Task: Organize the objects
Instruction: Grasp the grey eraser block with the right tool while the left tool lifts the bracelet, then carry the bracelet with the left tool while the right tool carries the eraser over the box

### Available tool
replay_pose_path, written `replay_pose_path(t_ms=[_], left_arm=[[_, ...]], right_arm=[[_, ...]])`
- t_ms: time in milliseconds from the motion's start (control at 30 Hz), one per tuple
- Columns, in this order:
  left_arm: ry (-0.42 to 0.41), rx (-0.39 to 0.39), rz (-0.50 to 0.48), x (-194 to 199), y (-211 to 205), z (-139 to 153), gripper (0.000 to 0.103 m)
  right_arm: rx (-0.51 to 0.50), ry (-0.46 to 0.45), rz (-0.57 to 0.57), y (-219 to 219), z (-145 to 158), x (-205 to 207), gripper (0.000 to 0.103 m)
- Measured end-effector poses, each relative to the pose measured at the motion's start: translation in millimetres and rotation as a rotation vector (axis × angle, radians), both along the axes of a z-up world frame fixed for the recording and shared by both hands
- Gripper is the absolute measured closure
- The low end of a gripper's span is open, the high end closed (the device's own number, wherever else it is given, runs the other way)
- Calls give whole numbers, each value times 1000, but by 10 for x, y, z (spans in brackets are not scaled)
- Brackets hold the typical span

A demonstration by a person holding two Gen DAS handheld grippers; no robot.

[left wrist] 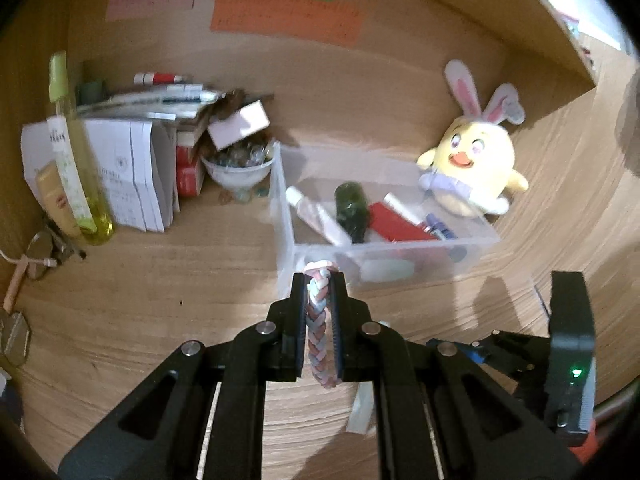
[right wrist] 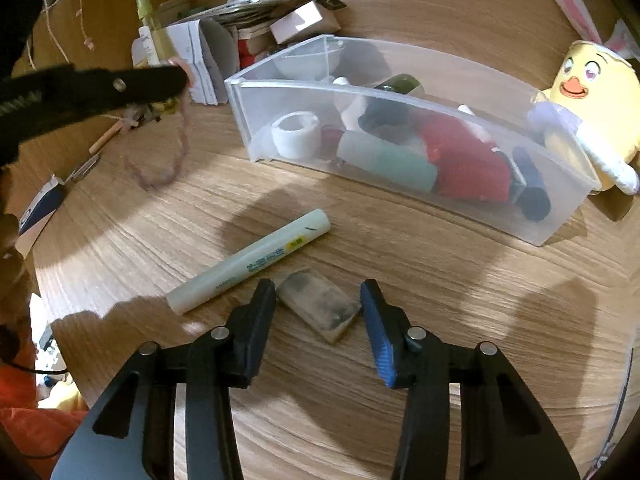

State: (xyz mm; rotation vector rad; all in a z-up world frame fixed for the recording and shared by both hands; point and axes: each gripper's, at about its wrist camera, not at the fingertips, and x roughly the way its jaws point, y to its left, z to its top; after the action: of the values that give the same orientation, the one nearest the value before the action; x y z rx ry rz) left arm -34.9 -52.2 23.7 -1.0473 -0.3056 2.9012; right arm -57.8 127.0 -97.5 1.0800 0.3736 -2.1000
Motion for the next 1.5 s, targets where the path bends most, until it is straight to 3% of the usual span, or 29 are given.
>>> replay_pose_path(t_ms=[400, 867, 1133, 1500], left_arm=[[81, -12, -27, -80, 156, 303, 93], [115, -17, -35, -320, 304, 436, 93], [135, -37, -23, -481, 330, 502, 93], [103, -46, 5, -805, 262, 386, 93]], right_arm=[[-101, 87, -112, 369, 436, -164, 62], [-205, 238, -211, 716, 1068, -405, 62], [-233, 275, -218, 706, 1221, -596, 62], [-213, 327, -253, 668, 1331, -868, 62]])
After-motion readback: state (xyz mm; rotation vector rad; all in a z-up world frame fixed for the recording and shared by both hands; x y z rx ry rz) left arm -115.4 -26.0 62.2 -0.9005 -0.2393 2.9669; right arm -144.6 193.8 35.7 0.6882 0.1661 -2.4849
